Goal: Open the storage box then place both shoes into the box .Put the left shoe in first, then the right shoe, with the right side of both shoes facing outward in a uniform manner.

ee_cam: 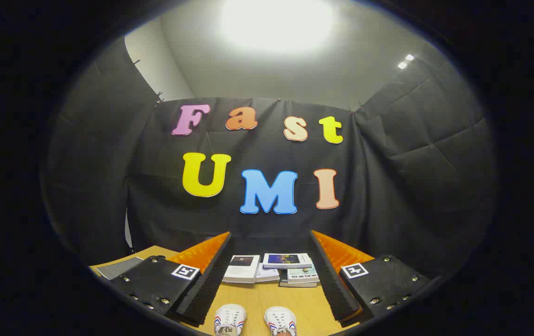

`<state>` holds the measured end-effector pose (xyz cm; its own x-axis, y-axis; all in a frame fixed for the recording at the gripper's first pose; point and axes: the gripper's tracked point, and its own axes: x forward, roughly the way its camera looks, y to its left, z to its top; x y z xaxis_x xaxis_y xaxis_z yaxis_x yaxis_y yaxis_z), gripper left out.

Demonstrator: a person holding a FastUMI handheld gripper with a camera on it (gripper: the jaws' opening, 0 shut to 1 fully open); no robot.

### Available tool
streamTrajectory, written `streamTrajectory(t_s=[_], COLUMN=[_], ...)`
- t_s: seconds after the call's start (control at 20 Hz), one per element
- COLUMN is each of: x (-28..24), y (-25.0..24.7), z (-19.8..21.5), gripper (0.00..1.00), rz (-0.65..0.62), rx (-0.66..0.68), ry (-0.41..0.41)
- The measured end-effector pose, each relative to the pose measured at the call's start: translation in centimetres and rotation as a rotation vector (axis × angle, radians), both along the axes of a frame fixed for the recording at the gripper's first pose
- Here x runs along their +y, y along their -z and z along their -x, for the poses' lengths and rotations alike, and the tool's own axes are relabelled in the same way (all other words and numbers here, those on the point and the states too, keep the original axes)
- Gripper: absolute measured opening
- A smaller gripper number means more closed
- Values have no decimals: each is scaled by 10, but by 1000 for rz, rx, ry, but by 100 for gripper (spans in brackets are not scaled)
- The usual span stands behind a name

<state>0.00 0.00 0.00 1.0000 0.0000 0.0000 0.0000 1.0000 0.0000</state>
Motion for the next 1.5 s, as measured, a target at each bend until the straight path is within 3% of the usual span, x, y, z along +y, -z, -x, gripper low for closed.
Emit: streamTrajectory(t_s=[0.9,1.2,1.5], x=[14,40,77], y=[4,23,73], z=[-1,0,4], gripper=[95,95,96], rz=[-24,-163,-375], rx=[14,51,226], ry=[-45,-126,-238])
